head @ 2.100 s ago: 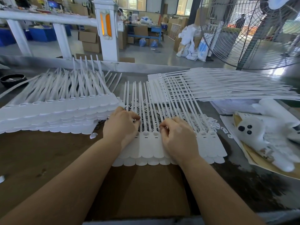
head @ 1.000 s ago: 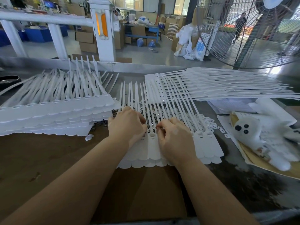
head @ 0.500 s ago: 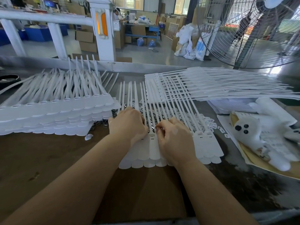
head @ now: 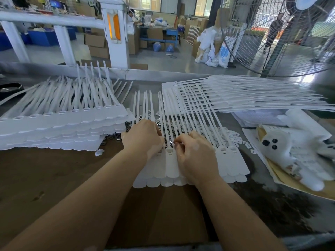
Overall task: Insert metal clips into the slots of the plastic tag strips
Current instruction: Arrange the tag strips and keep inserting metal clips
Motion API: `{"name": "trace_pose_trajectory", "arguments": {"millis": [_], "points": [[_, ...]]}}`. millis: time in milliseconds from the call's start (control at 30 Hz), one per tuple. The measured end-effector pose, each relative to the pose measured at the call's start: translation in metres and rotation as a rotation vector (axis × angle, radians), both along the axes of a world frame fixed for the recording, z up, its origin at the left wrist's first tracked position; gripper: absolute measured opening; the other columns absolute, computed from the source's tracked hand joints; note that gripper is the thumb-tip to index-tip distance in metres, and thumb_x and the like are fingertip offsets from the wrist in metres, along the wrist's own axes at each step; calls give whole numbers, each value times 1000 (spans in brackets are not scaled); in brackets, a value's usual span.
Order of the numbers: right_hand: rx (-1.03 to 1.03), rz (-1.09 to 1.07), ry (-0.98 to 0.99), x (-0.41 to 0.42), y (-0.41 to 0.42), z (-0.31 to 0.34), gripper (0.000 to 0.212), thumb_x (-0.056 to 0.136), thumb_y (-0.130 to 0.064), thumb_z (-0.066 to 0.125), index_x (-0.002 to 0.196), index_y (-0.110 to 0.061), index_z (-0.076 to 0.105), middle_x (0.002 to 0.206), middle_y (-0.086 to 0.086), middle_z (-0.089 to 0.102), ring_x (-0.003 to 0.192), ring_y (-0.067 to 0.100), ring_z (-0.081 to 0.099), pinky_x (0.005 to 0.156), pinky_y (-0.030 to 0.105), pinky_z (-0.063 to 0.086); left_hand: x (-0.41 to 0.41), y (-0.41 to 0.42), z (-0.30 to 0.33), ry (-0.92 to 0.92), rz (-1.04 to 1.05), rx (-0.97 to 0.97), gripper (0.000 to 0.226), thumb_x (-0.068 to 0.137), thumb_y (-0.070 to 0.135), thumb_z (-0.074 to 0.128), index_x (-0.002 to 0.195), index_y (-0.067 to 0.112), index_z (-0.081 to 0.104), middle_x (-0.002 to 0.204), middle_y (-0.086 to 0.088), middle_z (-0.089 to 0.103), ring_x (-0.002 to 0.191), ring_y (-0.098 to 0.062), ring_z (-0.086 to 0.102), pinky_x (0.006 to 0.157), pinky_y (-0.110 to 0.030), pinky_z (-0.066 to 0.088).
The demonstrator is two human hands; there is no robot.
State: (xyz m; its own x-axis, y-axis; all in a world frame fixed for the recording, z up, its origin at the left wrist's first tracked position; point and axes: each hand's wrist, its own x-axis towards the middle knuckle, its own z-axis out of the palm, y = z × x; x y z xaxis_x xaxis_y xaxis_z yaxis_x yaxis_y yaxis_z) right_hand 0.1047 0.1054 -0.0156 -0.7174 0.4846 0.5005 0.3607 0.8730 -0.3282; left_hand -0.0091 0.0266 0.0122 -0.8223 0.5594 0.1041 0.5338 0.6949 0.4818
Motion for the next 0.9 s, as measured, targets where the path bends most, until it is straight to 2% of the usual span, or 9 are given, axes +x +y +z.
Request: {"name": "trace_pose_trajectory", "arguments": {"millis": [133, 267, 533, 667, 800, 900], "points": [[0, 5, -3, -1, 0, 0, 15, 91, -21, 52, 88, -14, 64, 83, 1, 58, 78, 17, 51, 71, 24, 33, -2, 2, 1, -31, 16, -10, 15, 82, 23, 58, 89, 18, 71, 84, 2, 68, 78, -19, 61, 87, -43, 48], [-11, 2, -18, 0, 1, 0, 17, 92, -23, 49, 92, -15, 64, 85, 1, 58, 80, 17, 51, 71, 24, 31, -3, 3, 0, -11, 15, -5, 12, 83, 26, 59, 87, 22, 70, 84, 5, 65, 80, -18, 59, 88, -44, 47], [-7, -7, -38, 1, 0, 1, 18, 93, -25, 47, 93, -16, 64, 88, 1, 58, 84, 17, 52, 72, 24, 31, -6, 5, -5, 6, 25, -51, 19, 88, 32, 55, 101, 22, 65, 108, 1, 58, 102, -21, 54, 95, -47, 32], [1, -11, -43, 1, 0, 1, 19, 94, -25, 47, 94, -16, 63, 89, 0, 58, 84, 16, 52, 72, 23, 29, -7, 5, -4, -31, 48, 13, 11, 89, 29, 55, 97, 32, 62, 112, 2, 57, 107, -21, 52, 94, -45, 29], [1, -3, -48, 1, 0, 2, 19, 94, -25, 46, 94, -17, 63, 89, -1, 57, 83, 15, 51, 72, 24, 31, -4, 9, -3, 24, 16, -3, 26, 90, 21, 52, 105, 40, 62, 122, 2, 50, 120, -23, 41, 98, -46, 26], [0, 1, -54, 1, 0, 2, 20, 94, -26, 45, 94, -17, 62, 88, -1, 56, 83, 14, 50, 72, 23, 31, -3, 10, -3, 26, -9, -7, 25, 89, 25, 52, 106, 37, 65, 126, 2, 48, 121, -22, 40, 100, -47, 25]]}}
